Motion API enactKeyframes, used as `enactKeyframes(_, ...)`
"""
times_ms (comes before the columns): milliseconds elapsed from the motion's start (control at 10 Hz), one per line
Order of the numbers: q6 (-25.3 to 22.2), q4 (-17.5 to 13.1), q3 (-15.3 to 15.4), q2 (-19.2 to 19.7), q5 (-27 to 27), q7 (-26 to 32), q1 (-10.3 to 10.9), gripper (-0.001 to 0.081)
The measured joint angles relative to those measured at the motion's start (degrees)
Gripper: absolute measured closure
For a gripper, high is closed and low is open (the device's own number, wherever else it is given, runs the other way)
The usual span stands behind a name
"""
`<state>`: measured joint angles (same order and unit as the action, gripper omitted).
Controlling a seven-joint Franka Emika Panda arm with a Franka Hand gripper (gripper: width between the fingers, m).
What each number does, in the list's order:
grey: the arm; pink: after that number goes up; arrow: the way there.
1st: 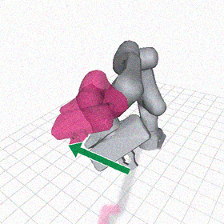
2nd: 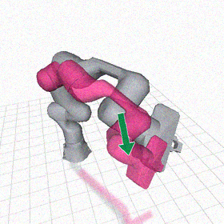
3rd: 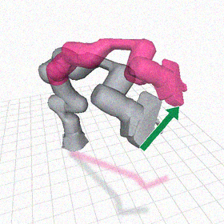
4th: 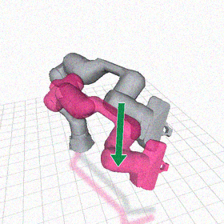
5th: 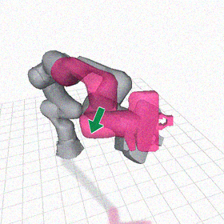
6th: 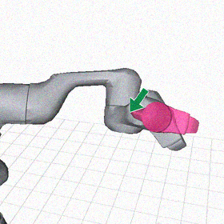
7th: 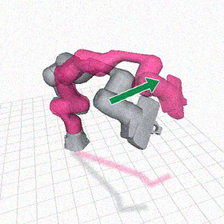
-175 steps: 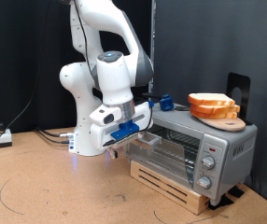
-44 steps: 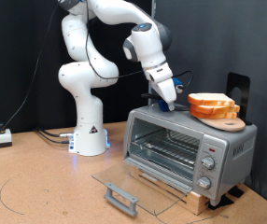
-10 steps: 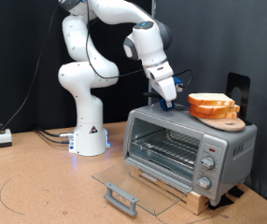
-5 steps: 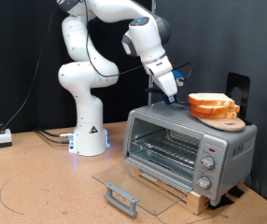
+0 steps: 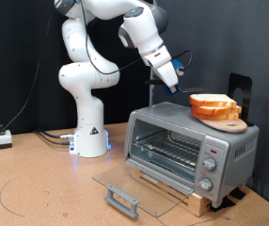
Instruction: Make a piece of toast with the oven
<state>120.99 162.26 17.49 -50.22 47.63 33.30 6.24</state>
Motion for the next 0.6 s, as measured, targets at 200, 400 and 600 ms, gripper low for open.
enactKeyframes(200, -4.1, -0.2, -4.4, -1.1, -3.3, 1.3, -2.0, 0.0413)
enactKeyframes(400, -8.8, -0.6, -8.5, -2.2, -6.8, 1.4, -4.5, 0.0413)
enactKeyframes(600, -10.8, -0.6, -11.2, -4.0, -10.0, 1.3, -7.4, 0.0413)
